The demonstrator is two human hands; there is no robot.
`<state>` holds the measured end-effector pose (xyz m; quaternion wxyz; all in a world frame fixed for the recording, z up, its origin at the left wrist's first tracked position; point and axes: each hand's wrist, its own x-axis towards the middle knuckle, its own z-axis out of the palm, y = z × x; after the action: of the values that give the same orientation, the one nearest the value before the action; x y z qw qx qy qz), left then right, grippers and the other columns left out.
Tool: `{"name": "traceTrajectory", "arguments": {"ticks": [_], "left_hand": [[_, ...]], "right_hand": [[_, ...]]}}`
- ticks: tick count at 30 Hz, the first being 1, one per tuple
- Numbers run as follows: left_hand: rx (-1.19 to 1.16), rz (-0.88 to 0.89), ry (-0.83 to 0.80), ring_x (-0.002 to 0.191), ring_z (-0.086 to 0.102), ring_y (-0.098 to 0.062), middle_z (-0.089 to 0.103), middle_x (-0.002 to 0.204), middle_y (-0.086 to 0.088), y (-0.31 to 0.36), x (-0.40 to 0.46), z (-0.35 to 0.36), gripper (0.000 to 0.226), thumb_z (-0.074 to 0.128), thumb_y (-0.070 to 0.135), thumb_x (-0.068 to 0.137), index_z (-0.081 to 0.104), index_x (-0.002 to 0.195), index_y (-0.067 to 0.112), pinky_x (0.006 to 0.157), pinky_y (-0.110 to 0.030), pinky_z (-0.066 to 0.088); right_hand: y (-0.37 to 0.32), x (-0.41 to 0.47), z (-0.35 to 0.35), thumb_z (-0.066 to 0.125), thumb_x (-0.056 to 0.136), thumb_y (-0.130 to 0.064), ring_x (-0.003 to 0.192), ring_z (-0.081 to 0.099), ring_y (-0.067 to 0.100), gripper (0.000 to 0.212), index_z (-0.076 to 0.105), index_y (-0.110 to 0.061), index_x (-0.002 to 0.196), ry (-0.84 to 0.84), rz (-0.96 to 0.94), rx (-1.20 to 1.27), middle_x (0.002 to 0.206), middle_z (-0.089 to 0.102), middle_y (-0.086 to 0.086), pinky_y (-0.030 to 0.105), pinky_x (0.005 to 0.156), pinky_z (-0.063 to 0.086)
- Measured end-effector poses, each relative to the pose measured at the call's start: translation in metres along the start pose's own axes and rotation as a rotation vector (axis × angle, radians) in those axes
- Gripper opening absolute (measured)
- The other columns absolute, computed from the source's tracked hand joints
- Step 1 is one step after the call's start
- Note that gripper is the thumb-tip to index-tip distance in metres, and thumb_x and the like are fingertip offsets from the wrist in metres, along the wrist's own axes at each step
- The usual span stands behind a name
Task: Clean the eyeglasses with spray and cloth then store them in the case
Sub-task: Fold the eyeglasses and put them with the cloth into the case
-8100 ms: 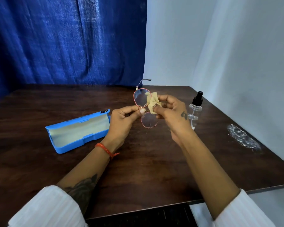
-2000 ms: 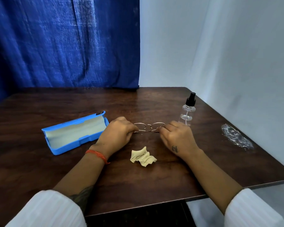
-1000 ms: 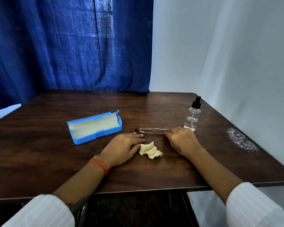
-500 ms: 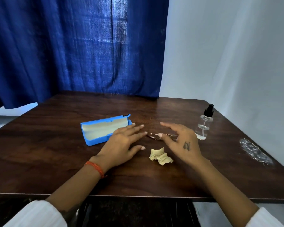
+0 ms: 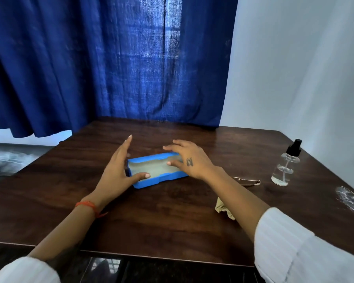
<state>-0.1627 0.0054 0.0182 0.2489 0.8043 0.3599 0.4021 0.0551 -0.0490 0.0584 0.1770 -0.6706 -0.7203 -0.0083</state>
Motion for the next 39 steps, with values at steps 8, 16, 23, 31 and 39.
{"name": "traceTrajectory", "arguments": {"ticks": [8, 16, 23, 31, 39], "left_hand": [[-0.017, 0.111, -0.097, 0.137, 0.021, -0.003, 0.027, 0.15, 0.012, -0.005, -0.002, 0.008, 0.094, 0.077, 0.04, 0.064, 0.017, 0.135, 0.052, 0.113, -0.035, 0.026], [0.033, 0.027, -0.14, 0.139, 0.012, -0.004, 0.015, 0.155, 0.008, -0.004, 0.0, 0.007, 0.101, 0.072, 0.046, 0.063, 0.012, 0.144, 0.039, 0.112, -0.038, 0.031], [0.102, 0.116, -0.083, 0.137, 0.016, -0.003, 0.022, 0.154, 0.005, -0.006, -0.002, 0.007, 0.089, 0.066, 0.05, 0.063, 0.02, 0.138, 0.045, 0.106, -0.025, 0.026], [0.202, 0.166, -0.043, 0.139, 0.023, -0.011, 0.027, 0.152, 0.003, -0.005, -0.008, 0.009, 0.081, 0.061, 0.05, 0.068, 0.027, 0.141, 0.037, 0.11, -0.032, 0.022], [0.238, 0.165, -0.003, 0.138, 0.027, -0.019, 0.027, 0.152, 0.001, 0.003, -0.016, 0.007, 0.085, 0.066, 0.052, 0.068, 0.029, 0.142, 0.031, 0.111, -0.037, 0.023]], "right_hand": [[0.014, 0.028, -0.005, 0.051, 0.094, -0.034, 0.102, 0.061, 0.016, 0.024, 0.068, -0.028, 0.109, -0.015, 0.011, 0.075, 0.109, 0.07, -0.003, 0.029, 0.082, 0.044], [0.01, 0.04, -0.006, 0.053, 0.094, -0.032, 0.113, 0.054, 0.021, 0.027, 0.062, -0.021, 0.117, -0.164, 0.126, 0.202, 0.122, 0.062, 0.004, 0.032, 0.092, 0.043], [0.009, -0.063, -0.056, 0.074, 0.078, -0.013, 0.094, 0.064, 0.01, 0.027, 0.068, -0.024, 0.102, 0.344, 0.17, 0.64, 0.101, 0.07, -0.002, 0.02, 0.083, 0.049], [0.044, -0.163, -0.038, 0.076, 0.076, -0.02, 0.075, 0.065, 0.001, 0.027, 0.071, -0.021, 0.103, 0.103, 0.425, 0.461, 0.089, 0.071, -0.005, 0.007, 0.07, 0.047], [0.037, -0.149, -0.036, 0.077, 0.073, -0.014, 0.069, 0.064, 0.012, 0.005, 0.073, -0.017, 0.072, 0.039, 0.504, 0.578, 0.077, 0.073, 0.005, 0.032, 0.068, 0.052]]}}
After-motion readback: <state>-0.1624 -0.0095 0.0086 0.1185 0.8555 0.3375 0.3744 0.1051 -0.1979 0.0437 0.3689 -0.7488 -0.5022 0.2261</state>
